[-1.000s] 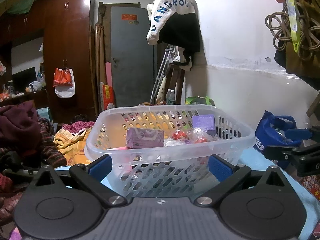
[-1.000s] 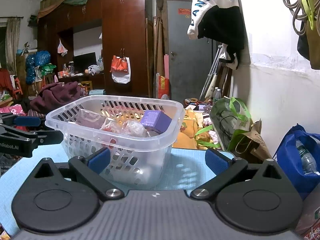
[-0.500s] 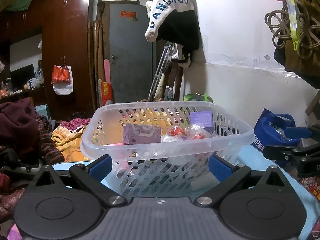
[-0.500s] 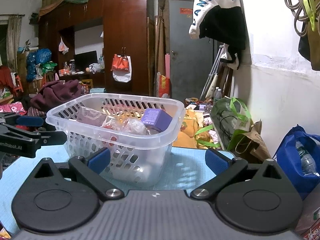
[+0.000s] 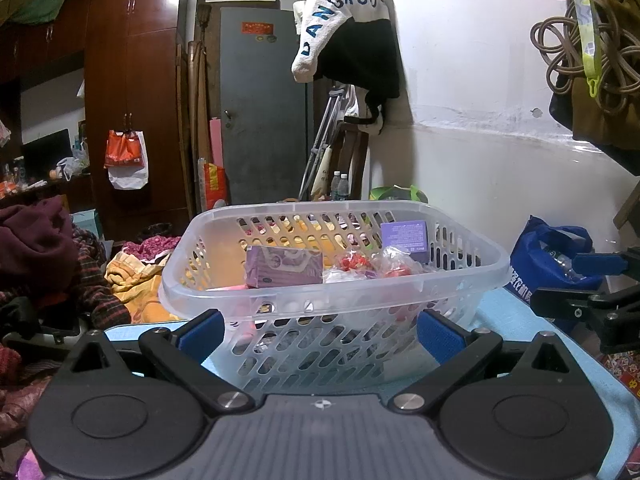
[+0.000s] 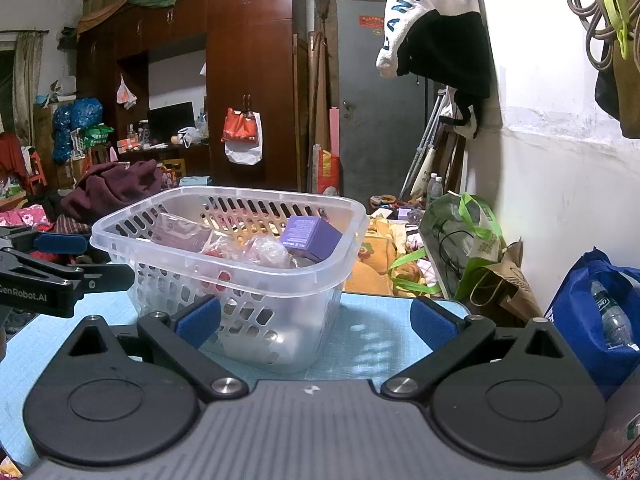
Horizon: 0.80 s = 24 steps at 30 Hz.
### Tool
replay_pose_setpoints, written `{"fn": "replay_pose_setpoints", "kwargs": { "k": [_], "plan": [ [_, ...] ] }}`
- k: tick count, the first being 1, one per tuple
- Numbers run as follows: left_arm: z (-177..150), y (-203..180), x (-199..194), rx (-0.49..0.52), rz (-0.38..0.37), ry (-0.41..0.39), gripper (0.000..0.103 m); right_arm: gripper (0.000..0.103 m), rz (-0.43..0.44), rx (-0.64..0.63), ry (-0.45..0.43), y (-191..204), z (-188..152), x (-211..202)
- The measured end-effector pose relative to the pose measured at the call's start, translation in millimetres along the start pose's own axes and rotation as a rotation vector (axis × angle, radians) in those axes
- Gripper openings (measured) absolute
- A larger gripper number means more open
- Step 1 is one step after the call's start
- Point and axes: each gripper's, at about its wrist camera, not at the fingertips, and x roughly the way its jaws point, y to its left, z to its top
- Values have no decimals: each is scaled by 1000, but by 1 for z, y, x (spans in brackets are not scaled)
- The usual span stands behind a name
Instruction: Organize objects
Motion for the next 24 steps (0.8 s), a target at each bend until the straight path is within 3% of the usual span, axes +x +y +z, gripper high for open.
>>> {"fn": "replay_pose_setpoints", "kwargs": {
  "k": [24],
  "plan": [
    [-1,-5,4,0,2,3,103,103,2,-3,7,-1,-1,3]
  ]
}}
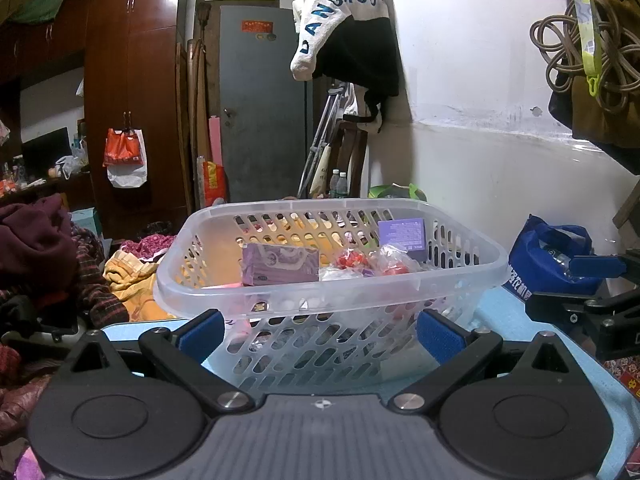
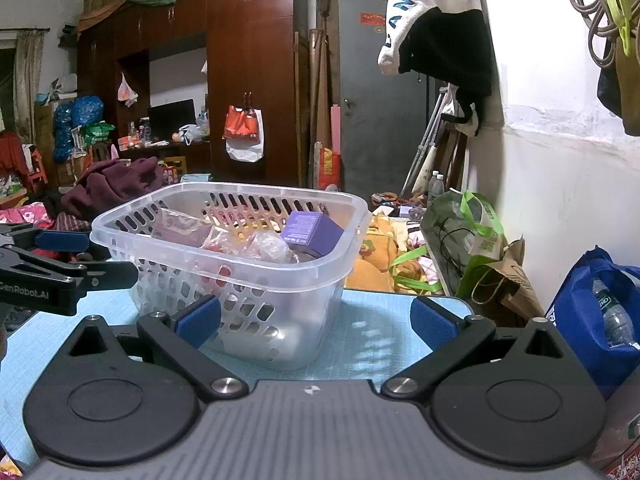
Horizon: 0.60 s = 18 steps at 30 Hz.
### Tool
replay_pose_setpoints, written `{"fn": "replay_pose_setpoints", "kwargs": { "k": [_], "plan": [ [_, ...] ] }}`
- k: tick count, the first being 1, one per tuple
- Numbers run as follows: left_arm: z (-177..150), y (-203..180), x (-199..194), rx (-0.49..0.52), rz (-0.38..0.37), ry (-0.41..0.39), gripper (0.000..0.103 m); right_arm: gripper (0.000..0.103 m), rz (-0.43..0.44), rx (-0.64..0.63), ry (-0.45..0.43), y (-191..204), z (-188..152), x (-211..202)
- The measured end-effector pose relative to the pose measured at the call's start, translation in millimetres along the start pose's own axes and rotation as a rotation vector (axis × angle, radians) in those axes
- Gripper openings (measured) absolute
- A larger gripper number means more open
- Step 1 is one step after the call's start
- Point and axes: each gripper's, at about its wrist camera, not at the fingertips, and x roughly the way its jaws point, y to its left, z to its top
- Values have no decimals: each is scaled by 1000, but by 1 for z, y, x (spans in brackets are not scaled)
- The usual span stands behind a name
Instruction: Organize objects
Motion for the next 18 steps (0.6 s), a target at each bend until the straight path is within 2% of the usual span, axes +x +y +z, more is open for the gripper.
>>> {"fn": "replay_pose_setpoints", "kwargs": {
  "k": [18],
  "plan": [
    [0,-9,-2,6,4,-25,103,103,2,-3,4,1,-2,1]
  ]
}}
